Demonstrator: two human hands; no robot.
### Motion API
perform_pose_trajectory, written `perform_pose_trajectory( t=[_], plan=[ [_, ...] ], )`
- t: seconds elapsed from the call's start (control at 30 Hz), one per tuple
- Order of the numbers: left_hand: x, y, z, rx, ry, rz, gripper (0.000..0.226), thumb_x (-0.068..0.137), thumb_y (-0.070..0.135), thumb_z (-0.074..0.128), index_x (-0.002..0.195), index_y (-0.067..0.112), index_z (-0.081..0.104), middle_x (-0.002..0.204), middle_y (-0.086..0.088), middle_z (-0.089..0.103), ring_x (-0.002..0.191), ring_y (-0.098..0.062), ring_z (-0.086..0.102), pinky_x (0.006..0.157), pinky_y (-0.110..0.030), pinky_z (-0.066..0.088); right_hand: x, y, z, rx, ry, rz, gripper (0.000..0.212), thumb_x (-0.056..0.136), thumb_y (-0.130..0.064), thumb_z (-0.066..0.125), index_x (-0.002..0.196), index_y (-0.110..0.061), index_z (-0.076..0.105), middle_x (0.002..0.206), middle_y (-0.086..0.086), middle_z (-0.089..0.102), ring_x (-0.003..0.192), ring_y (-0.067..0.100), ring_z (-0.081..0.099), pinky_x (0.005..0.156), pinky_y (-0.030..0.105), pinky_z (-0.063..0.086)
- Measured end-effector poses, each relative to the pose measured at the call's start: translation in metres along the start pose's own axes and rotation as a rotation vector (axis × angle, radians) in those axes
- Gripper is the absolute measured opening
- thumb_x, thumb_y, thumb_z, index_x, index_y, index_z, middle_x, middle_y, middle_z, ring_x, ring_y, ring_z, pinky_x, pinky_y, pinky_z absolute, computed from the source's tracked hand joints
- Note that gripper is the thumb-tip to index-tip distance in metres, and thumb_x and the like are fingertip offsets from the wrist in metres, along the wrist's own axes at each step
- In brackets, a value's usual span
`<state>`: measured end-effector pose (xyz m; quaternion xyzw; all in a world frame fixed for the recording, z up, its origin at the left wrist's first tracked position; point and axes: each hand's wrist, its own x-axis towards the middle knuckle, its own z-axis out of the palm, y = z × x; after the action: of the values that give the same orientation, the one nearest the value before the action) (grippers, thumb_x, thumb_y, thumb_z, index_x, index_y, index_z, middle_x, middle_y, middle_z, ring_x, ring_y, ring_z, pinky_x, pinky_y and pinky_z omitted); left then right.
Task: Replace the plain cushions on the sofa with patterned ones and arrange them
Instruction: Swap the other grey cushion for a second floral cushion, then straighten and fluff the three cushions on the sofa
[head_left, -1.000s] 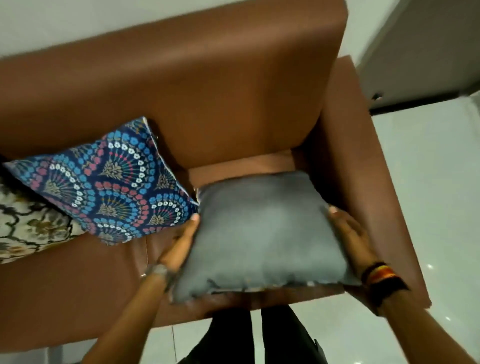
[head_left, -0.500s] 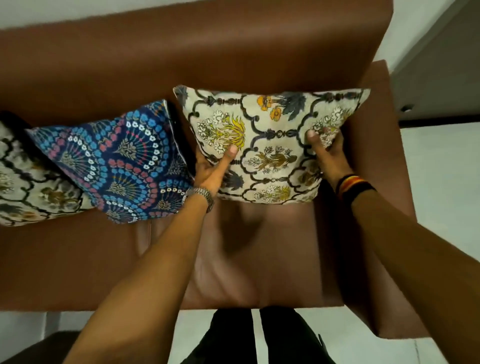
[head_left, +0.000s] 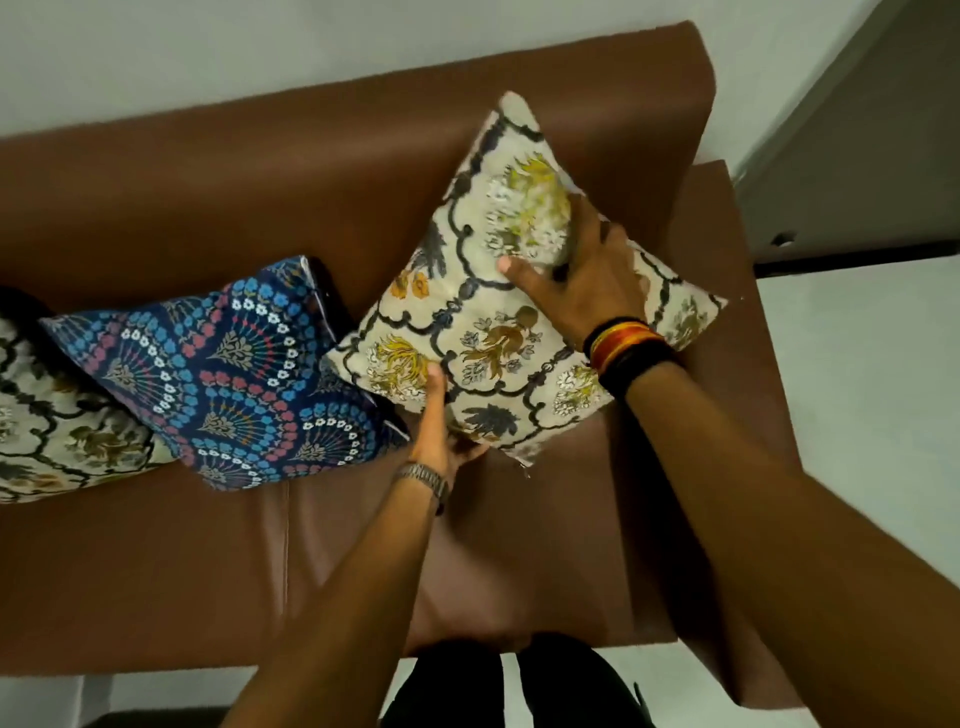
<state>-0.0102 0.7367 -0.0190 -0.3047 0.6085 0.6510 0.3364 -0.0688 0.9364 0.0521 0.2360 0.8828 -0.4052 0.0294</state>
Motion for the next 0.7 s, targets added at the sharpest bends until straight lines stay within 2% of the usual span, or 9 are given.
perform_pose_trajectory(
  t=[0.07,0.1,0.17,0.27,0.37,0.47,0.57,0.63,0.7],
  plan=[
    [0.009,0.001,0.010,-0.007,0.025,0.027,0.064,0.072,0.090,0.043,0.112,0.044,0.064,0.120,0.005,0.071,0.120,-0.026,0.062,0.106,-0.058,0.050,0.006,0.024,-0.001,0.035,-0.021,0.089,0.122,0.064,-0.091,0.064,0.163,-0.032,0.025,0.157,0.016,0.041,0.147,0.041,0.043,0.117,0.067,0.036],
    [0.015,-0.001,0.011,-0.004,0.031,0.032,0.057,0.079,0.087,0.041,0.112,0.046,0.062,0.115,0.008,0.069,0.122,-0.027,0.060,0.106,-0.058,0.049,0.006,0.033,-0.002,0.032,-0.022,0.108,0.126,0.061,-0.093,0.063,0.163,-0.031,0.025,0.156,0.016,0.042,0.147,0.040,0.043,0.117,0.065,0.037],
    [0.016,-0.003,0.005,-0.005,0.021,0.014,0.060,0.078,0.088,0.042,0.119,0.048,0.059,0.118,0.008,0.067,0.130,-0.028,0.056,0.106,-0.058,0.049,0.002,0.041,0.002,-0.001,-0.013,0.077,0.124,0.065,-0.093,0.061,0.164,-0.027,0.025,0.157,0.016,0.043,0.148,0.038,0.042,0.118,0.062,0.037],
    [0.008,-0.006,-0.017,0.005,-0.018,-0.008,0.067,0.076,0.091,0.044,0.128,0.050,0.056,0.145,0.000,0.056,0.145,-0.028,0.044,0.108,-0.059,0.047,-0.017,0.051,0.010,-0.025,0.076,0.007,0.114,0.079,-0.085,0.059,0.164,-0.017,0.025,0.164,0.016,0.039,0.153,0.035,0.037,0.122,0.057,0.035],
    [-0.011,-0.010,-0.058,0.009,0.055,-0.041,0.114,0.062,0.094,0.049,0.159,0.037,0.030,0.168,-0.008,0.031,0.153,-0.028,0.031,0.114,-0.060,0.042,-0.058,0.066,0.024,-0.033,0.207,0.033,0.095,0.091,-0.064,0.062,0.163,-0.012,0.027,0.169,0.022,0.030,0.158,0.039,0.025,0.127,0.059,0.025],
    [-0.033,-0.019,-0.127,0.067,0.227,-0.003,0.088,0.088,0.078,0.041,0.162,0.032,0.027,0.164,-0.001,0.037,0.151,-0.027,0.036,0.118,-0.057,0.036,-0.119,0.073,0.050,0.029,0.240,0.179,0.090,0.092,-0.056,0.060,0.162,-0.009,0.029,0.168,0.027,0.027,0.157,0.044,0.024,0.126,0.061,0.026],
    [-0.043,-0.016,-0.209,0.093,0.395,0.067,0.073,0.092,0.074,0.048,0.156,0.038,0.039,0.148,0.009,0.051,0.146,-0.027,0.043,0.118,-0.056,0.037,-0.174,0.046,0.107,0.224,-0.004,0.296,0.083,0.088,-0.061,0.064,0.154,-0.018,0.043,0.159,0.017,0.043,0.147,0.037,0.043,0.119,0.058,0.040],
    [-0.029,0.001,-0.265,0.155,0.486,0.076,0.089,0.085,0.080,0.054,0.159,0.036,0.033,0.162,0.004,0.039,0.152,-0.030,0.034,0.120,-0.061,0.032,-0.185,0.008,0.159,0.354,-0.239,0.315,0.070,0.084,-0.070,0.066,0.141,-0.031,0.054,0.153,0.007,0.052,0.143,0.027,0.049,0.118,0.052,0.043],
    [-0.004,0.027,-0.312,0.221,0.546,0.111,0.111,0.078,0.080,0.065,0.164,0.025,0.021,0.170,-0.006,0.027,0.153,-0.033,0.033,0.121,-0.060,0.031,-0.173,-0.031,0.207,0.417,-0.355,0.287,0.065,0.085,-0.074,0.064,0.133,-0.031,0.061,0.148,0.000,0.058,0.138,0.021,0.055,0.114,0.043,0.046]
  ],
)
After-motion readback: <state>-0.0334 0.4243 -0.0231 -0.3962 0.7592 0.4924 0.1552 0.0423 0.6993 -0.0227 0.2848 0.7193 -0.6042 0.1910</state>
